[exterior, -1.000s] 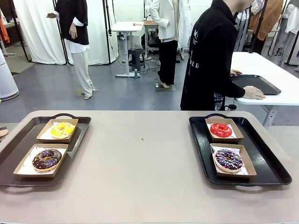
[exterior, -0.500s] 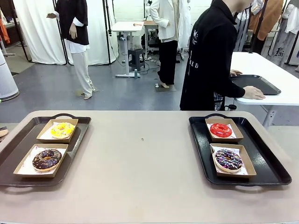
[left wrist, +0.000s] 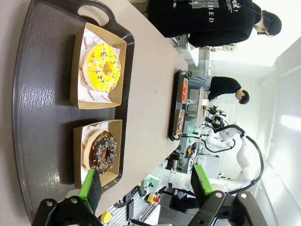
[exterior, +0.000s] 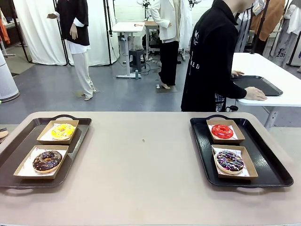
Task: Individually package the donuts and arrange them on the tray.
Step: Place the picked Paper togo box on the Handle tray.
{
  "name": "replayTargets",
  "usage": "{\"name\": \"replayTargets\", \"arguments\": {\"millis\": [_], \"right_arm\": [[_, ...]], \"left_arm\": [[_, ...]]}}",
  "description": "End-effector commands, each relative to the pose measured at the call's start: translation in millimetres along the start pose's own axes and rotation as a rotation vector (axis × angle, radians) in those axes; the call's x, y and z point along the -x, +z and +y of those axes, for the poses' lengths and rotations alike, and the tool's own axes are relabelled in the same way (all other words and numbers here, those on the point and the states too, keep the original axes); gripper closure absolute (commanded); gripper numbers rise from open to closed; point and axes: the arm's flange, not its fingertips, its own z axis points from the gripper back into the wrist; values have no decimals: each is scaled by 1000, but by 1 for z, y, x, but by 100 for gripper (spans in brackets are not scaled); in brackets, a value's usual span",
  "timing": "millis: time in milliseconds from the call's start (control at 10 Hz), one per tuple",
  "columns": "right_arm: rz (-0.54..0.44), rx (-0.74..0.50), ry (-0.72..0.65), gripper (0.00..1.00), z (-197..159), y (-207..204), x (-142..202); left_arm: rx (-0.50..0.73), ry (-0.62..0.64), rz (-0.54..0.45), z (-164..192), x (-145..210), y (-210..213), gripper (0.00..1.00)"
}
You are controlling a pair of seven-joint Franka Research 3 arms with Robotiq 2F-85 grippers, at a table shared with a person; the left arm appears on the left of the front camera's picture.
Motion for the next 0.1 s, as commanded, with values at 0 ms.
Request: {"name": "replayTargets", "arguments": {"millis": [0], "right_arm": [[4,8,-8,22,2,-2,5]], "left_arm": [[0,-18,3,0,2,2,0]]}}
